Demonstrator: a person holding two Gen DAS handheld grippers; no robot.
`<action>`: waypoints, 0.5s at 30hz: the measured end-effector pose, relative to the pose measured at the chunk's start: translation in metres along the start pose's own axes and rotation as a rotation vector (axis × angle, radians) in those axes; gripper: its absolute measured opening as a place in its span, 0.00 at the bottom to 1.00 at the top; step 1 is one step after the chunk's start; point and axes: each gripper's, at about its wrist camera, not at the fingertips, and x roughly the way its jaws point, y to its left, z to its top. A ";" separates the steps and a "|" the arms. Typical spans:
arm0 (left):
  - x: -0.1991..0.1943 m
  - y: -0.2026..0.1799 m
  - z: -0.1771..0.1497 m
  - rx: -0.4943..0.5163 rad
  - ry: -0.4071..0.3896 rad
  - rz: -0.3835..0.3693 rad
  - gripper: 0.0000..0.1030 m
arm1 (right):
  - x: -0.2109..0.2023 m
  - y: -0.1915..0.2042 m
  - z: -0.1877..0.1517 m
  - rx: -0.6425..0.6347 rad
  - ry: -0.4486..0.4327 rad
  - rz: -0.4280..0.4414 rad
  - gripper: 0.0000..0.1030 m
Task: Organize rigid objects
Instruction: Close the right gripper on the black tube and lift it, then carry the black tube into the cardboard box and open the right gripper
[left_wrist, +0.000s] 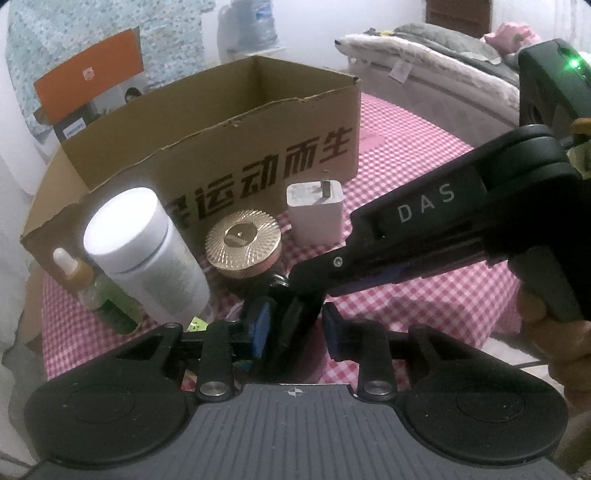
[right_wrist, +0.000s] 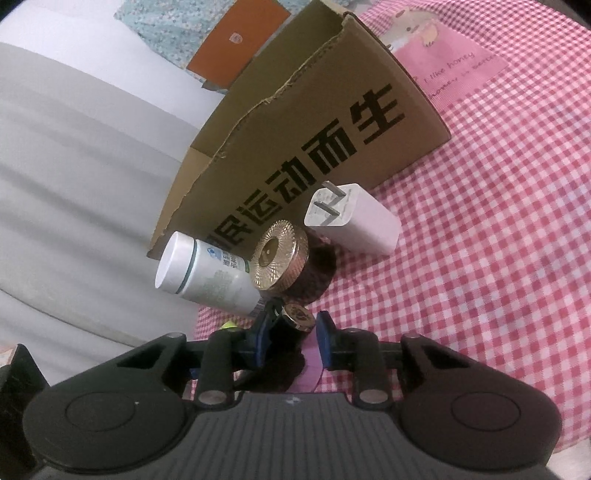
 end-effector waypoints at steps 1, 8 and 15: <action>0.001 0.000 0.001 0.006 -0.001 0.003 0.29 | 0.000 0.000 0.000 -0.002 -0.002 0.001 0.28; -0.003 -0.004 -0.001 0.029 -0.038 0.028 0.22 | 0.000 0.000 0.001 -0.007 -0.019 0.011 0.26; -0.029 -0.007 0.002 0.032 -0.115 0.044 0.20 | -0.020 0.031 -0.006 -0.124 -0.072 0.020 0.22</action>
